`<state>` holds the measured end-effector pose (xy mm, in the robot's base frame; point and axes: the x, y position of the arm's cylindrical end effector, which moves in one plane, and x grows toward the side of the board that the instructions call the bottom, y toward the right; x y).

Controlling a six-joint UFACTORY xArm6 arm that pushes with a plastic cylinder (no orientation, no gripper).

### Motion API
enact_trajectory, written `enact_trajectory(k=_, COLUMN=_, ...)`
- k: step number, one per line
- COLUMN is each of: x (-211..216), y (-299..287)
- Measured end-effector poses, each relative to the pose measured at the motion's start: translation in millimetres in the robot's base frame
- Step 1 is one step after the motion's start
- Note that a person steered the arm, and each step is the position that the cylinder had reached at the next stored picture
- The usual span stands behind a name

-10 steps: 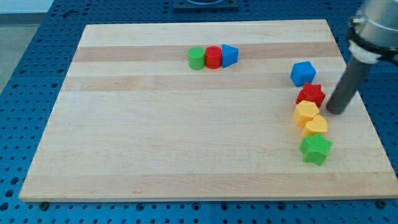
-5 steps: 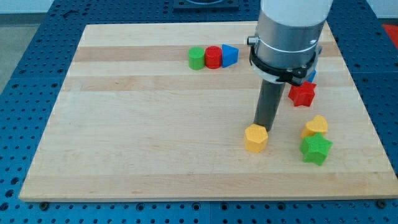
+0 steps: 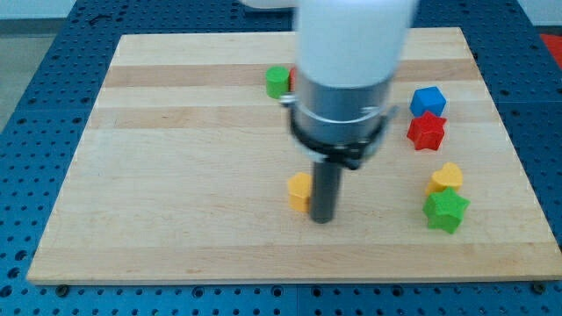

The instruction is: Push yellow hexagon towards center of the board

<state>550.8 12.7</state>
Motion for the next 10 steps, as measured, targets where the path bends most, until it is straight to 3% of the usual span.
enact_trajectory(k=2, x=-14, y=-89)
enact_trajectory(k=4, x=6, y=-71)
enact_trajectory(k=6, x=6, y=-12)
enact_trajectory(k=9, x=-55, y=-31)
enact_trajectory(k=10, x=-56, y=-13)
